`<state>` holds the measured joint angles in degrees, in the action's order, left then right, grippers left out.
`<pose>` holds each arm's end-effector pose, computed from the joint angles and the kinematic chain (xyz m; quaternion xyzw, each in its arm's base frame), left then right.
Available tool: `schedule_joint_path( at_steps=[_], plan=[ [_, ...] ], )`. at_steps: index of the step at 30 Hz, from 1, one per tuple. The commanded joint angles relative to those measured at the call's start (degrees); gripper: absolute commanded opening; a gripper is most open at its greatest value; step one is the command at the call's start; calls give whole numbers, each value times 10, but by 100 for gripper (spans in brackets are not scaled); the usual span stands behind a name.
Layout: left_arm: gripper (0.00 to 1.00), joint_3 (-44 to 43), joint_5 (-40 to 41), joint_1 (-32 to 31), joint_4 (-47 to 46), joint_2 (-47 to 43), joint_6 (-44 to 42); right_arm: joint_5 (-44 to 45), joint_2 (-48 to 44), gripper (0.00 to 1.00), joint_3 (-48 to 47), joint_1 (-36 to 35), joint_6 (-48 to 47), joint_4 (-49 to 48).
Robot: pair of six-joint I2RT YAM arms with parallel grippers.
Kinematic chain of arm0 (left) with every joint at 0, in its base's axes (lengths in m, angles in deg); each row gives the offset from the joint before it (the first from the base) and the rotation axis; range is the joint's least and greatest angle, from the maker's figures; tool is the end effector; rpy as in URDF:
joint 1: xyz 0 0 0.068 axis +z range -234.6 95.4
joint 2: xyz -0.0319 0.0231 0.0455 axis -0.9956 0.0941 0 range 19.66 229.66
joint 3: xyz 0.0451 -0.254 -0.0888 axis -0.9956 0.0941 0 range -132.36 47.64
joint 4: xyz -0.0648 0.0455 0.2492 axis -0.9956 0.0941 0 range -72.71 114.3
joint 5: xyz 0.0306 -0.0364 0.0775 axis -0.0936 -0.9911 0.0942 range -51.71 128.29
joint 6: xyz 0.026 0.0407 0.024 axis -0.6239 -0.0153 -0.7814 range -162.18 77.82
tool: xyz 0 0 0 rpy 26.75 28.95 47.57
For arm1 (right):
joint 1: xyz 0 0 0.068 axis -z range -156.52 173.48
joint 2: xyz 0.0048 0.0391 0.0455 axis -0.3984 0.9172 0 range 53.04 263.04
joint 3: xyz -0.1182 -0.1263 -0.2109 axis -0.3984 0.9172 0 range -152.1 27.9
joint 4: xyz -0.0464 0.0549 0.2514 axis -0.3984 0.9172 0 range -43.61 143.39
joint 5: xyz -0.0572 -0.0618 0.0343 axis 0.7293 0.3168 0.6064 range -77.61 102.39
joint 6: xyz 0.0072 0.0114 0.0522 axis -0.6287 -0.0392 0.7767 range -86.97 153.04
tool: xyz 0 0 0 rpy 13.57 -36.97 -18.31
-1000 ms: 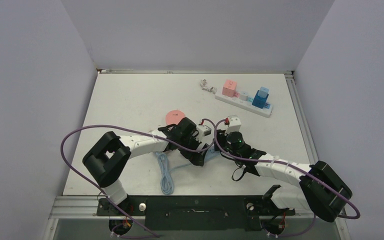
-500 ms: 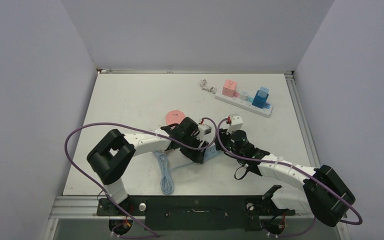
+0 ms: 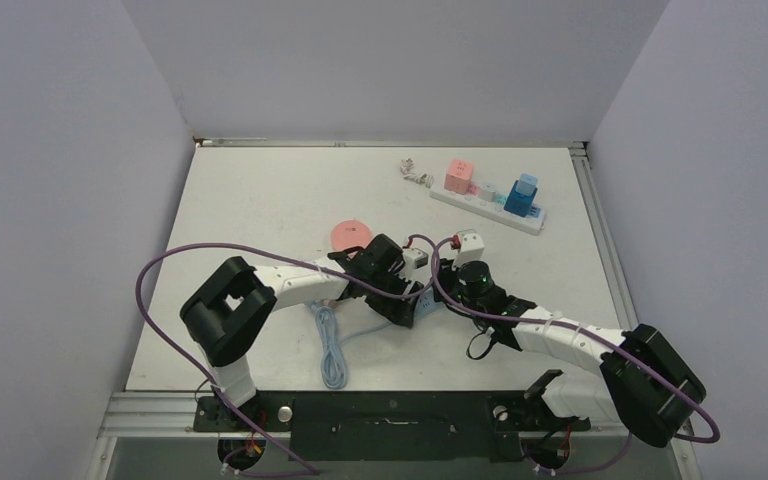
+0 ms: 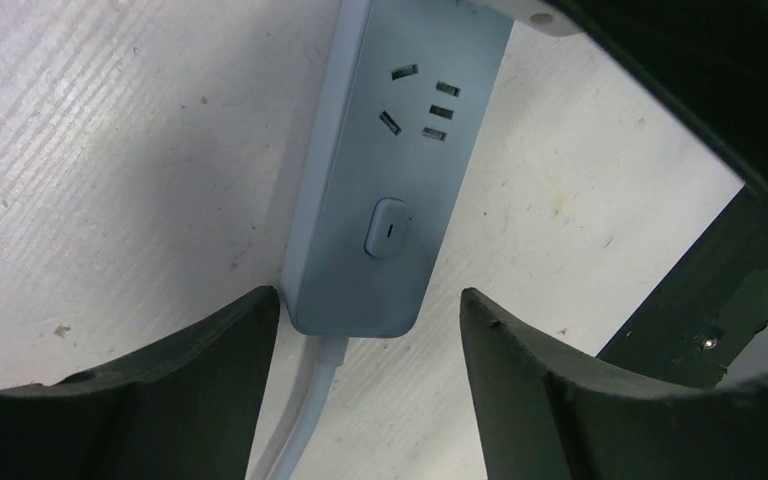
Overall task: Pull the plug off the socket
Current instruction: Remove the plug from the socket.
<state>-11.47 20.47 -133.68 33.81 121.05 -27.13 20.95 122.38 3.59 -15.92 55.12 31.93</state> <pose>0.2209 -0.2714 0.1596 0.3183 0.8977 -0.2675 0.1460 0.1860 0.1461 0.1740 -0.0938 0.8618 0.1970 0.4580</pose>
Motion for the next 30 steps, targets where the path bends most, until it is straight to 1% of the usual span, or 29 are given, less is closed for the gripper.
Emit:
schedule_joint_path(
  at_steps=[1, 3, 5, 8, 12, 18, 22, 30],
  plan=[
    [68, -22, 23, -5, 1, 18, -2, -14, 15, 43, -8, 3, -2, -13],
    [70, -25, 27, -6, -2, 19, -3, -19, 16, 43, -6, 3, -2, -13],
    [71, -27, 32, -7, -1, 21, -4, -22, 13, 43, -2, 3, -2, -13],
    [66, -31, 49, -10, 9, 28, -5, -26, 4, 43, 6, 3, -1, -15],
    [61, -35, 51, -12, 16, 39, -2, -27, -1, 43, 10, 3, -1, -17],
    [57, -38, 62, -15, 24, 44, -1, -13, -10, 42, 16, 1, 0, -19],
    [54, -41, 64, -17, 30, 51, 1, -26, -15, 42, 20, 0, -2, -26],
    [43, -46, 57, -18, 38, 64, 6, -36, -16, 41, 22, -5, -10, -34]
  ],
)
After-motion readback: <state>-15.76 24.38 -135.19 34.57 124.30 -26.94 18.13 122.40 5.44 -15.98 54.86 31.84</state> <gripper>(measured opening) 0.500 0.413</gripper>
